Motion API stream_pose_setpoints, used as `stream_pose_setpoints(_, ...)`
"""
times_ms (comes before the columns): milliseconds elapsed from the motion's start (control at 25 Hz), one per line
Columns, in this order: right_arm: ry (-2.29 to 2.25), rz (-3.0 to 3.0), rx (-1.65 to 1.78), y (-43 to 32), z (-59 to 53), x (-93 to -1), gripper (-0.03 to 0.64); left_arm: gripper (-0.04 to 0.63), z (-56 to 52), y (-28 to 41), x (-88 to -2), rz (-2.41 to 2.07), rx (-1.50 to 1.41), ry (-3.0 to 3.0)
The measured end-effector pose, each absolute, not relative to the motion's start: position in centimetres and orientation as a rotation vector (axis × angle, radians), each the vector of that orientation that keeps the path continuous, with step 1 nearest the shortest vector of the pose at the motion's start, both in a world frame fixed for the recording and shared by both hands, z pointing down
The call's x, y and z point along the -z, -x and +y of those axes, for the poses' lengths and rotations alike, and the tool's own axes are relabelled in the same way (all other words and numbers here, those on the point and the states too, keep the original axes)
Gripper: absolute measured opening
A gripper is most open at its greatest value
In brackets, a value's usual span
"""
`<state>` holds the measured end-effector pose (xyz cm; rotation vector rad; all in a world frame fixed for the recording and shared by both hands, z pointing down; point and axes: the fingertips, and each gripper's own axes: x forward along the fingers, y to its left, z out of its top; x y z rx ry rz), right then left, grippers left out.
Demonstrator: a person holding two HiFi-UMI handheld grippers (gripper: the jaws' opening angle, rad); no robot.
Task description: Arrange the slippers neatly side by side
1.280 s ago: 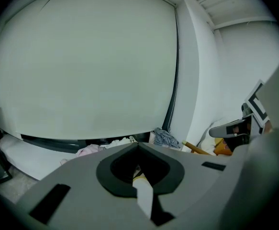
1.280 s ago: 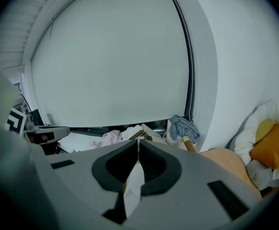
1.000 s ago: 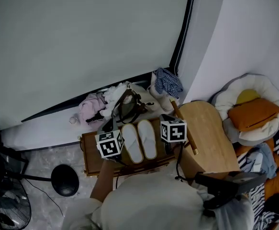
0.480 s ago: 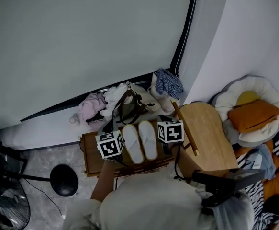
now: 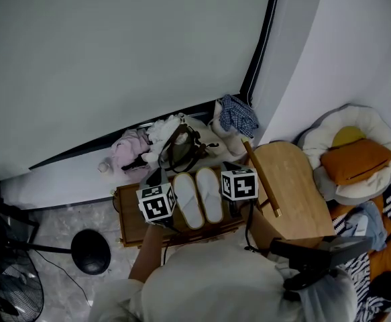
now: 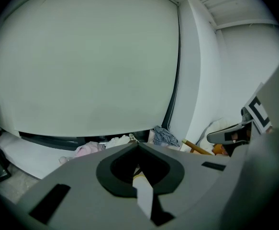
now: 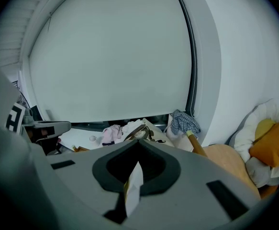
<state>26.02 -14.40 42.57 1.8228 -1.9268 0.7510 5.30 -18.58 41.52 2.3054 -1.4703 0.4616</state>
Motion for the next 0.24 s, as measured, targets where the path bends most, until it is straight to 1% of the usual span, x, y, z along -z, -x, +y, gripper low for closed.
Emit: stream_pose_setpoints(240,-1.827,-1.91,-0.753,-26.22,-13.97,-42.84,0.034,0.003,-18.58,-5.31,-41.69,-1.464,-0.456,-2.308)
